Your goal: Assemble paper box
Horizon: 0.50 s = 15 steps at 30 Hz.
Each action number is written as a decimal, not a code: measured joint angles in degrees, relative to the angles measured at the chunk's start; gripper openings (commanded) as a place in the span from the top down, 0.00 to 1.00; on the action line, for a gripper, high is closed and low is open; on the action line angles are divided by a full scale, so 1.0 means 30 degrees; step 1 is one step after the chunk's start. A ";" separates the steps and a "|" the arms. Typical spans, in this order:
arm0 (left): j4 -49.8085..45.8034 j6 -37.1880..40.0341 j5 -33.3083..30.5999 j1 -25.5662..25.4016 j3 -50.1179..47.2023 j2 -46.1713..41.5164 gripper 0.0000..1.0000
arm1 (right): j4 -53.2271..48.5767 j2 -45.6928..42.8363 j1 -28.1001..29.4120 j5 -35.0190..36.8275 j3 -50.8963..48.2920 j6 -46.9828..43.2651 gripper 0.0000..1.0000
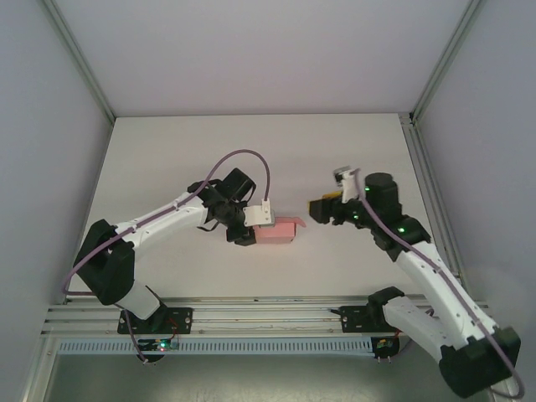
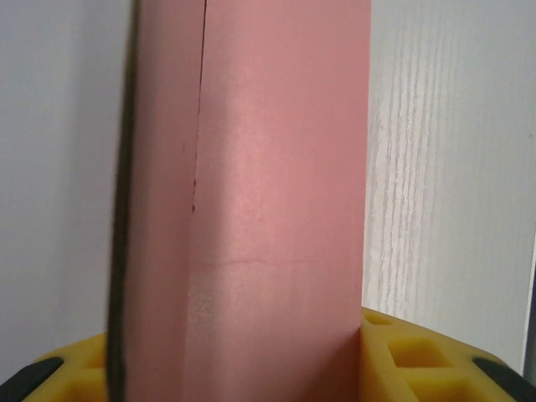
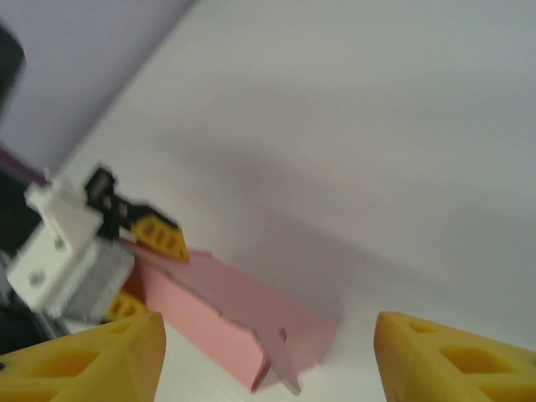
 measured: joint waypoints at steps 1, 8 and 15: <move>0.0109 -0.0357 -0.0015 0.0000 -0.0117 0.0000 0.69 | -0.0517 0.0539 0.0656 0.0459 0.0226 -0.0437 0.37; 0.0291 -0.1902 0.0240 0.0007 -0.0109 0.0525 0.71 | -0.3147 0.3956 0.3089 0.3016 0.1639 -0.3198 0.44; 0.0532 -0.2040 0.0714 0.0007 -0.0102 0.0685 0.71 | -0.3024 0.5479 0.3089 0.3927 0.2157 -0.4299 0.51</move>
